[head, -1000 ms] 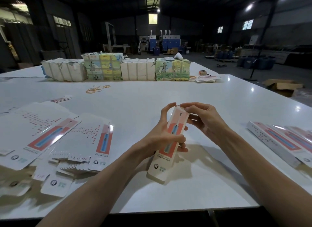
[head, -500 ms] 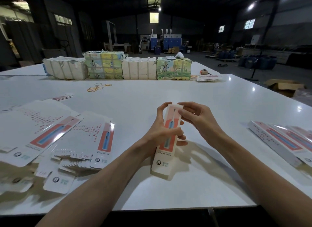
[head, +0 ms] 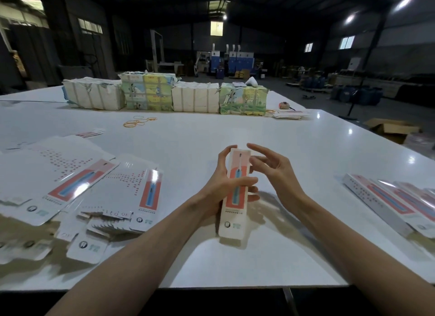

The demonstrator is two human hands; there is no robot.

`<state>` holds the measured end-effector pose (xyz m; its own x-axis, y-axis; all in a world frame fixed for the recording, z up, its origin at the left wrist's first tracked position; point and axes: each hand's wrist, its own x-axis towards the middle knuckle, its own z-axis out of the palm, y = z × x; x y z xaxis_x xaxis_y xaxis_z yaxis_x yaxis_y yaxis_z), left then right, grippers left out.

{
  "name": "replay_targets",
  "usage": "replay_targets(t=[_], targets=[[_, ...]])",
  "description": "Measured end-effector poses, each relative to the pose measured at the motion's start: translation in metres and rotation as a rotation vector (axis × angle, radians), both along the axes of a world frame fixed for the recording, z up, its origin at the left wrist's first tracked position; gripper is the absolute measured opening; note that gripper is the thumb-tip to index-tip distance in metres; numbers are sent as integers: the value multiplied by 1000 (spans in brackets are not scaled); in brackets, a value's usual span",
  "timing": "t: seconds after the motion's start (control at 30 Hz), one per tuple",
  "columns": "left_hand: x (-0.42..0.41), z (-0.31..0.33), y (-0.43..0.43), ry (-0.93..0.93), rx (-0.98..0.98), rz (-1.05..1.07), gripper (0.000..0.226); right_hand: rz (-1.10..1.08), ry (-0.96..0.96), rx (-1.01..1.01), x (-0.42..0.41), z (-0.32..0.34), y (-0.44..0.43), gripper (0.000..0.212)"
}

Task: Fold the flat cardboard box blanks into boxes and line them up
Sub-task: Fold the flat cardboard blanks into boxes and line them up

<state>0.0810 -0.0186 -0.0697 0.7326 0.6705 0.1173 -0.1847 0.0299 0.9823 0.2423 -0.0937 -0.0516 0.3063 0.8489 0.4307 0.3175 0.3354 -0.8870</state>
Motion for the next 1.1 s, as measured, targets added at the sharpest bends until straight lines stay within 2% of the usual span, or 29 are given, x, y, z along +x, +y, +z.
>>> replay_targets(t=[0.07, 0.2, 0.3, 0.37, 0.43, 0.5, 0.57, 0.67, 0.83, 0.97, 1.1], targets=[[-2, 3, -1, -72, -75, 69, 88, -70, -168, -6, -4, -1, 0, 42], [3, 14, -9, -239, -222, 140, 55, -74, -449, -69, -17, 5, -3, 24], [0, 17, -11, -303, -337, 55, 61, -92, -677, -167, -28, 9, -8, 57], [-1, 16, -10, -229, -282, -26, 77, -133, -732, -191, -32, 7, -13, 64], [1, 12, -9, -165, -231, -61, 90, -175, -710, -186, -31, 7, -20, 59], [5, 7, -9, -110, -189, -63, 92, -196, -688, -177, -24, 9, -32, 51], [7, 2, -6, -65, -160, -48, 88, -249, -743, -162, -9, 11, -46, 45], [5, -9, 5, 2, -133, -77, 79, -377, -815, -258, 23, 9, -67, 46], [1, -20, 13, -9, 19, -194, 41, -586, -995, -491, 82, 0, -101, 39], [3, -21, 12, -6, 80, -211, 33, -778, -1282, -644, 119, -10, -129, 43], [2, -17, 6, 8, 89, -209, 27, -841, -1330, -642, 129, -12, -147, 52]])
